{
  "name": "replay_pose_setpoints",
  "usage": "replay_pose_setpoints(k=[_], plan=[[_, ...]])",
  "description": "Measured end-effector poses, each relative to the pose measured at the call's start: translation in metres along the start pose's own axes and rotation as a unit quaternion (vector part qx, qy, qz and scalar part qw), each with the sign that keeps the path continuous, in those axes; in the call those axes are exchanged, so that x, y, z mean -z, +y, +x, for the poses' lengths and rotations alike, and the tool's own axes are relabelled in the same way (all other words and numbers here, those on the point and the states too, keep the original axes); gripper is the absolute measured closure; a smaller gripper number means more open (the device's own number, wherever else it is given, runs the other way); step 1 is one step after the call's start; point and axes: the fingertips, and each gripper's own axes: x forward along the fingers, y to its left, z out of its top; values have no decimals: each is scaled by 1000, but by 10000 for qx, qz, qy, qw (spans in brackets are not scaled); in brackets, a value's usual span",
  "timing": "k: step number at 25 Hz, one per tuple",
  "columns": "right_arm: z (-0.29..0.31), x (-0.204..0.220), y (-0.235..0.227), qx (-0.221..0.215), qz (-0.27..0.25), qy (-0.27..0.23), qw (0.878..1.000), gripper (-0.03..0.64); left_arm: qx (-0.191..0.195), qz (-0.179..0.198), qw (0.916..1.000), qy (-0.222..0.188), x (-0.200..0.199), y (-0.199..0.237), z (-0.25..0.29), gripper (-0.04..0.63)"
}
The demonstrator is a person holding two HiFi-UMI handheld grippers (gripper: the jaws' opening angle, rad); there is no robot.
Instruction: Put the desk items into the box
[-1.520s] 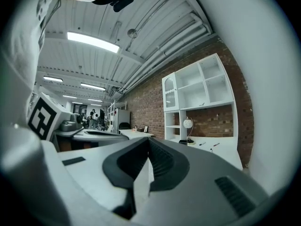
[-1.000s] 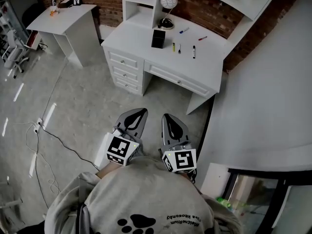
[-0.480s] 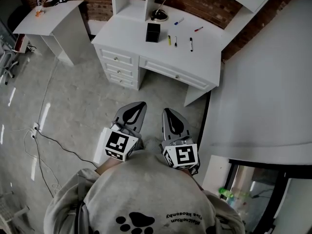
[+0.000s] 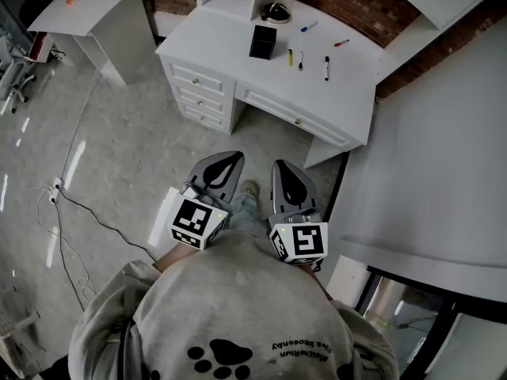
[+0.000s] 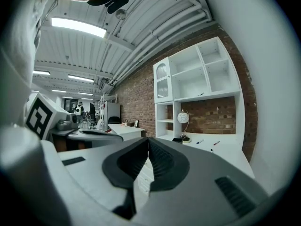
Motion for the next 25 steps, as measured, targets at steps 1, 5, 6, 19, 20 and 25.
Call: replay_pose_setpoints(k=[1,5,6,19,20,25], plan=[[6,0,-5,-20,25,1,10000,599,-18,-7,10000,6,0,3,6,591],[29,3,-28,-106,85,87,9999,600,-83,-57,9999,76,1,15,35,591],[35,5,-34,-114,81,106,9998,600,-80,-59,9999,89,0,17,43,591],[123,-19,-132,-266,-4,-180,9995,600,-195,99,9998,-37,-29,60,169,591],[127,-20,-140,-259,3,-187,9995,600,-191,103,9997,-55,-31,61,178,592],[145,-22,-170,-297,-9,-203,9994,600,-250,34,9997,-24,-33,64,206,591]])
